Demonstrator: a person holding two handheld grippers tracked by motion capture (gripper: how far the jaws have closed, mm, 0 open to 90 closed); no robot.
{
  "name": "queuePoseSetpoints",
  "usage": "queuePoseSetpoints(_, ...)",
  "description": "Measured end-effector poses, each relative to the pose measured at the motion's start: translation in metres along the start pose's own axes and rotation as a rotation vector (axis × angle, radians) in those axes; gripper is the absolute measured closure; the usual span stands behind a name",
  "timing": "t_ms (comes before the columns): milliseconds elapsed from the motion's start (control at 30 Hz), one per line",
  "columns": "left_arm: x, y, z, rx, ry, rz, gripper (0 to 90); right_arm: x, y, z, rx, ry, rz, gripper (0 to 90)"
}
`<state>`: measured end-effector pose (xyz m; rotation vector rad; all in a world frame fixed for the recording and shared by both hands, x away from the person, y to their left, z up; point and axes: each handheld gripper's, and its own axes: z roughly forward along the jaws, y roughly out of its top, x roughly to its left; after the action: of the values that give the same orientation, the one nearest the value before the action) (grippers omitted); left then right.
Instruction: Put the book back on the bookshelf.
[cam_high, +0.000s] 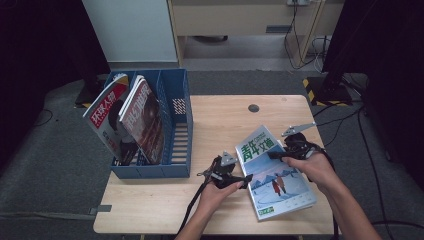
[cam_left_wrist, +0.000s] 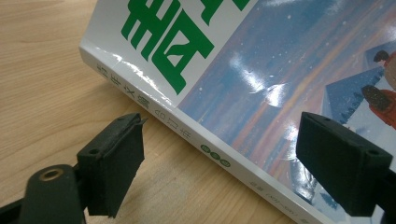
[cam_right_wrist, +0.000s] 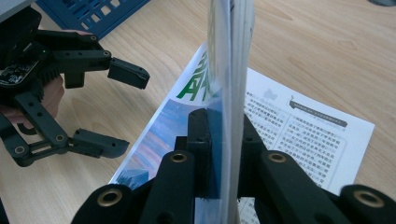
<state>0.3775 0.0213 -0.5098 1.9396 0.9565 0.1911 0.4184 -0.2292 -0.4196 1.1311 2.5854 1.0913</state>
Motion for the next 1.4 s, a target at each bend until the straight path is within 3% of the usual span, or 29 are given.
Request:
queuePoseSetpoints(267, 0.006, 0.005, -0.004, -0.021, -0.010, -0.034, 14.9, 0.002, 0.006, -0.006, -0.027, -0.021, -0.017, 81.3)
queuePoseSetpoints(433, 0.010, 0.009, -0.004, -0.006, -0.027, -0.038, 13.1, 0.003, 0.009, -0.010, -0.041, -0.028, -0.017, 81.4)
queuePoseSetpoints(867, 0.011, 0.007, 0.014, 0.014, -0.055, -0.073, 11.2, 0.005, 0.017, -0.017, -0.069, -0.036, -0.023, 81.6)
queuePoseSetpoints(1000, 0.011, 0.007, 0.018, 0.013, -0.072, -0.076, 11.3, 0.005, 0.019, -0.019, -0.077, -0.040, -0.024, 81.7)
queuePoseSetpoints(1167, 0.014, 0.009, 0.025, -0.008, -0.110, -0.117, 10.2, 0.007, 0.023, -0.022, -0.079, -0.039, -0.034, 81.7)
queuePoseSetpoints(1300, 0.014, 0.012, 0.027, -0.021, -0.133, -0.108, 10.2, 0.009, 0.025, -0.024, -0.090, -0.037, -0.043, 81.7)
queuePoseSetpoints(1400, 0.014, 0.013, 0.029, -0.036, -0.158, -0.122, 10.3, 0.010, 0.026, -0.025, -0.095, -0.038, -0.047, 81.7)
